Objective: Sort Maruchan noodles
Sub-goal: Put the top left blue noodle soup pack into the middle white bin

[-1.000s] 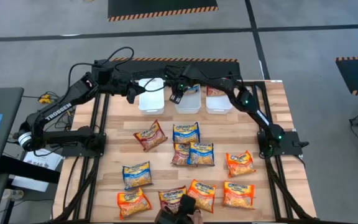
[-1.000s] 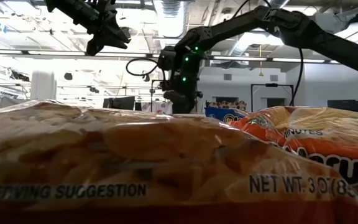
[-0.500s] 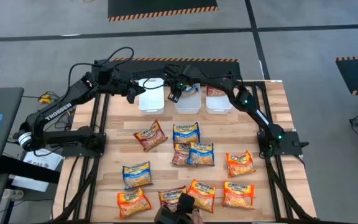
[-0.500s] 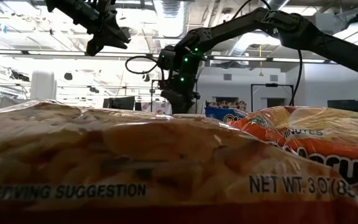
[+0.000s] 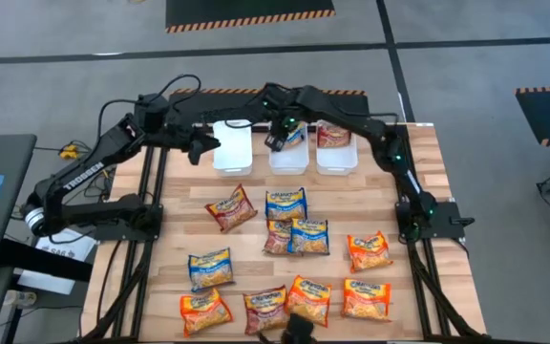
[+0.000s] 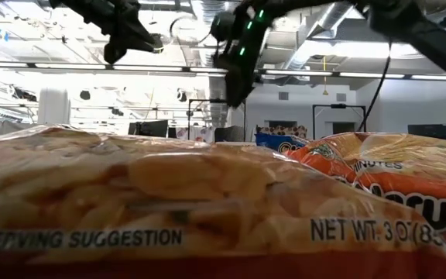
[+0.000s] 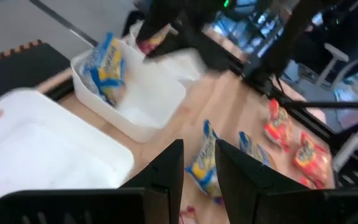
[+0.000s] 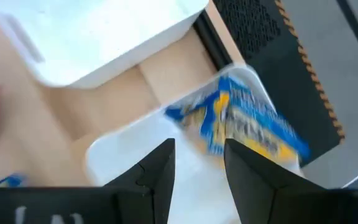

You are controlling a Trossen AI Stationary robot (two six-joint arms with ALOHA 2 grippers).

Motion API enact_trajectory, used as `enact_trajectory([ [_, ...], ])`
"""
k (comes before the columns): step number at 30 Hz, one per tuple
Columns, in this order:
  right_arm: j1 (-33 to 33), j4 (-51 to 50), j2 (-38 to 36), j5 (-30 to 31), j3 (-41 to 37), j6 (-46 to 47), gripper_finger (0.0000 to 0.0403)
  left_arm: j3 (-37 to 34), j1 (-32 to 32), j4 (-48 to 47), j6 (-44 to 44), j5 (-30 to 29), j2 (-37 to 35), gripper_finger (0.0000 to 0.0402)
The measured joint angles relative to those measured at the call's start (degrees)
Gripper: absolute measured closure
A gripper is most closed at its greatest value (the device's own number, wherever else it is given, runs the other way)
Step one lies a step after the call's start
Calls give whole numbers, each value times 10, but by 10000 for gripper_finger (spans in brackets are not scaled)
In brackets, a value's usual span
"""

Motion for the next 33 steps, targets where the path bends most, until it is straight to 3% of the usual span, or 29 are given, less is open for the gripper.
enact_trajectory([
  [13,99,-137,-147,0,0,183,239,0,-56,-148,27,13,-78,324],
  [16,139,-186,-165,0,0,230,239,0,-80,-159,26,18,-87,324],
  [23,258,-185,-184,-23,-12,339,239,0,-156,-159,27,23,-91,324],
  [28,336,-186,-190,-8,-13,447,239,0,-203,-163,30,23,-91,324],
  [33,408,-186,-189,59,-13,556,239,0,-244,-162,10,21,-91,324],
])
